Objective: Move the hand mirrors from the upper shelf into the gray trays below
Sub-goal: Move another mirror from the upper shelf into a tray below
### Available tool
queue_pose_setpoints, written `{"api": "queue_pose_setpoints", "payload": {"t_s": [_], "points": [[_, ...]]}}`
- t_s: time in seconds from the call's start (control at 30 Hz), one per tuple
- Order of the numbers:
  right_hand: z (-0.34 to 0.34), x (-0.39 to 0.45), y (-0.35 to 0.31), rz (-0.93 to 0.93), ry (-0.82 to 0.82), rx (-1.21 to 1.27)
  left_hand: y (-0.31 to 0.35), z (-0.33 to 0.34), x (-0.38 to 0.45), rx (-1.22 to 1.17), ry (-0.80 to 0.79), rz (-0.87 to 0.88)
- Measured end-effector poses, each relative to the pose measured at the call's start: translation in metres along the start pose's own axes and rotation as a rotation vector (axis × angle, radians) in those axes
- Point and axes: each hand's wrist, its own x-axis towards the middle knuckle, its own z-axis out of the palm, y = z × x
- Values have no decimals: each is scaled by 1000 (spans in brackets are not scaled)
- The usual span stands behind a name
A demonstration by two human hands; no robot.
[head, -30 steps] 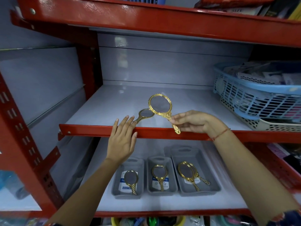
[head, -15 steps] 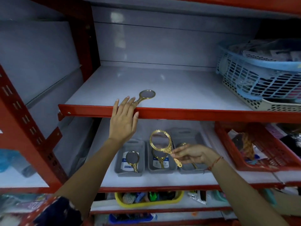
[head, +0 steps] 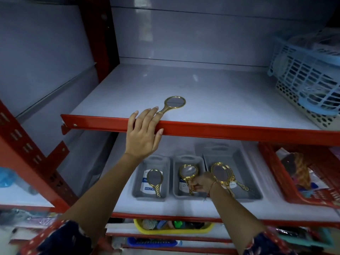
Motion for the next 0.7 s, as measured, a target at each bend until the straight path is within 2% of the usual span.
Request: {"api": "queue_pose_setpoints", "payload": {"t_s": [0.13,0.37,0.57,0.7], "points": [[2,13,7,-35,94,-152,-2,12,-3,40,96,0],[11,18,11,-146,210,-388,-2,16,-4,53,119,8],[1,-2,-7,-222,235,-491,-2,14,-3,50,88,5],[-11,-31,-26,-295,116,-471,-1,9,-4,31,36,-9]]}}
